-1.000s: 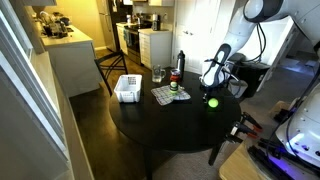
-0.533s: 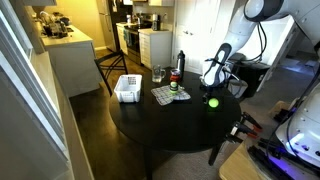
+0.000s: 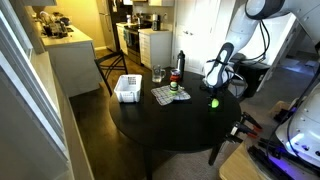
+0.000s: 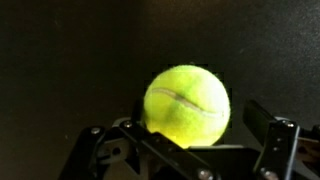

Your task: Pick up the green tennis ball and put it into the cylindrical tennis ball container

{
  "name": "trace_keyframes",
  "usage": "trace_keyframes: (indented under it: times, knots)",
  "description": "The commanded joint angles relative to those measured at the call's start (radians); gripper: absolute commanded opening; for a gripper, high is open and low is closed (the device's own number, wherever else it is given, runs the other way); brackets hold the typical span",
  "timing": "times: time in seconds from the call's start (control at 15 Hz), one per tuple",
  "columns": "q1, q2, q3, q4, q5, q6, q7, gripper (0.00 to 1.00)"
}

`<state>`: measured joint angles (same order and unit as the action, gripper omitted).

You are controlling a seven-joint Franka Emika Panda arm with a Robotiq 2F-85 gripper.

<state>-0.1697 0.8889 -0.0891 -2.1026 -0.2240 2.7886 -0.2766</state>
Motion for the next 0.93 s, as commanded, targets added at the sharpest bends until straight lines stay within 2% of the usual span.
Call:
trace_keyframes:
  times: [0.0, 0.13, 0.4, 0.67, 0.87]
  knots:
    - [0.017, -0.053, -0.018, -0.059, -0.026, -0.012, -0.015, 0.74]
    - [0.021, -0.059, -0.023, -0.069, -0.032, -0.007, -0.015, 0.69]
    - [0.029, -0.070, -0.028, -0.086, -0.044, -0.004, -0.014, 0.44]
    - [0.005, -0.133, -0.001, -0.141, -0.044, 0.040, -0.039, 0.44]
    - [0.020, -0.234, -0.005, -0.219, -0.060, 0.117, -0.047, 0.44]
